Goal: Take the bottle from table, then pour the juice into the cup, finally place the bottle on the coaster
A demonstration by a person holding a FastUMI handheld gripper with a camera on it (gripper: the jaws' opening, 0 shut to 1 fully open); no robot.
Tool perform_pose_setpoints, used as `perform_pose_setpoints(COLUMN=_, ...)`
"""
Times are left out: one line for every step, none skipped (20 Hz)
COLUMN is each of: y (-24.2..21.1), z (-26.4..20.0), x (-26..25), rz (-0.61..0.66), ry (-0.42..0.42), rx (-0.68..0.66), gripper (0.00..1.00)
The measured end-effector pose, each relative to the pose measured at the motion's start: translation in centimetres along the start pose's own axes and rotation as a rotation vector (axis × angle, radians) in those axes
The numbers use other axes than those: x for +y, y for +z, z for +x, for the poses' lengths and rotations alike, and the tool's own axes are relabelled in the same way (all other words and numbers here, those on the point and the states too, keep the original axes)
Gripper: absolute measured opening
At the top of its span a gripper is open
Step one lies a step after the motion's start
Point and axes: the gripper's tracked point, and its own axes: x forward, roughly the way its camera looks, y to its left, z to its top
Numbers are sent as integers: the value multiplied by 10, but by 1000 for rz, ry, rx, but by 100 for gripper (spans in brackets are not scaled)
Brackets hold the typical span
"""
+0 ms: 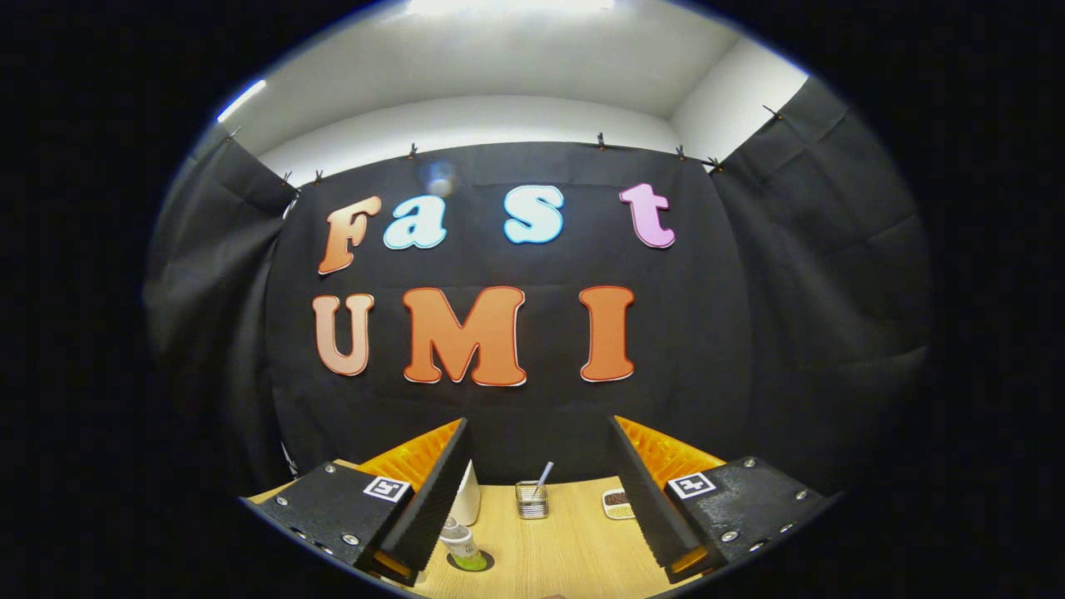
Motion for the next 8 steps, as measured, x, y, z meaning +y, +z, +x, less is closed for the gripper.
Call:
perform_pose_setpoints(y=2, z=-5, x=-4, rz=-7, ry=-23, rx=-1, gripper=97)
perform_pose_setpoints(y=6, z=-9, x=-7, rz=-18, ry=-40, rx=-7, gripper=97)
perform_pose_setpoints(y=9, z=-13, x=-8, rz=-29, ry=-53, rx=-14, gripper=97)
perform_pose_setpoints(y=13, z=-17, x=-7, rz=-37, ry=-57, rx=-17, gripper=97)
perform_pose_setpoints(y=16, z=-19, x=-6, rz=-43, ry=-58, rx=-21, gripper=97)
perform_pose_setpoints(y=19, z=-21, x=-2, rz=-45, ry=-52, rx=-30, gripper=97)
perform_pose_setpoints(y=22, z=-22, x=0, rz=-44, ry=-44, rx=-36, gripper=97)
perform_pose_setpoints(y=25, z=-24, x=3, rz=-44, ry=-29, rx=-43, gripper=97)
